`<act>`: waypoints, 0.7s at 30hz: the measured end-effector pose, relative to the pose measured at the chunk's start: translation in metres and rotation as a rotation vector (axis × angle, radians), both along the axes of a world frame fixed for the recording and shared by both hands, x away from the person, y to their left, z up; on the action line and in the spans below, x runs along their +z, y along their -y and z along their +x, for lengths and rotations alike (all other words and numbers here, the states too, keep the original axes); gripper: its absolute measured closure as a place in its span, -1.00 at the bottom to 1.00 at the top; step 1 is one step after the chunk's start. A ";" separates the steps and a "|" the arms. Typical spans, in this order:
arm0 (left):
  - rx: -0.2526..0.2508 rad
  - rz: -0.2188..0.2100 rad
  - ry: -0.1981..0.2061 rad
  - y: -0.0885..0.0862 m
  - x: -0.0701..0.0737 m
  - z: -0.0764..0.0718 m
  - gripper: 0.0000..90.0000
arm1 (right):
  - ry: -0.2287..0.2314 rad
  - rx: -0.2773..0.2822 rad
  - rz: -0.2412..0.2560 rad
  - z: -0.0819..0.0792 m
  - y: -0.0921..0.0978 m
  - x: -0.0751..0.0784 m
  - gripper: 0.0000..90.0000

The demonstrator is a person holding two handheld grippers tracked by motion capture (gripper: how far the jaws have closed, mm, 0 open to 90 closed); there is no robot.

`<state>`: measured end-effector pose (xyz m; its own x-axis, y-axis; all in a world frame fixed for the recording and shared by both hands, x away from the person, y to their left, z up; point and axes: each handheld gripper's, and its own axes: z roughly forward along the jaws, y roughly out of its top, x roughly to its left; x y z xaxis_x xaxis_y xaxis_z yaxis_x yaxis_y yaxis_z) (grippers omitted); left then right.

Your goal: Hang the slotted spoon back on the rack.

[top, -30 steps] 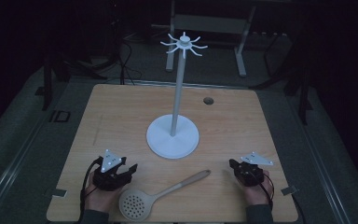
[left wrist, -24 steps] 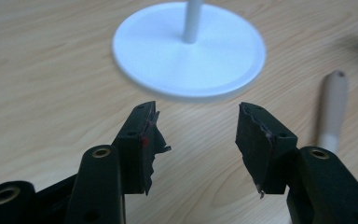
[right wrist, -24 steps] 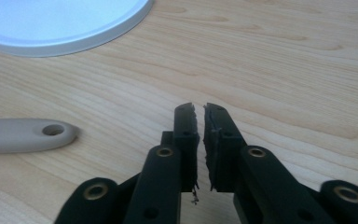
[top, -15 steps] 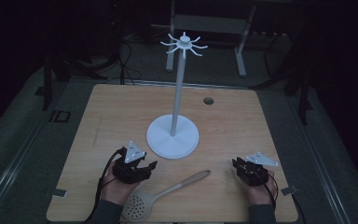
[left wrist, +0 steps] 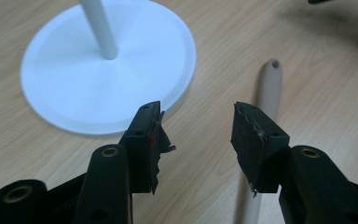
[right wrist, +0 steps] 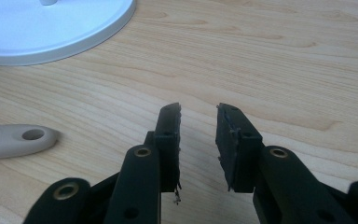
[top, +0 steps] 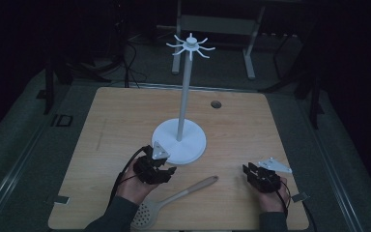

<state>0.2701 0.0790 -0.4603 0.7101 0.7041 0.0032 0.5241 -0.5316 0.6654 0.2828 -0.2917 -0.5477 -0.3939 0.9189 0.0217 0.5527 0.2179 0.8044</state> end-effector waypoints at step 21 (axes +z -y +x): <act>-0.142 0.156 -0.142 0.054 -0.021 0.019 0.27 | 0.000 0.008 0.003 0.000 0.001 0.000 0.52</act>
<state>0.2890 0.0247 -0.4814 0.8028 0.5963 -0.0031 0.5195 -0.6969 0.4944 0.2824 -0.2930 -0.5473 -0.4013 0.9156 0.0245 0.5511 0.2200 0.8049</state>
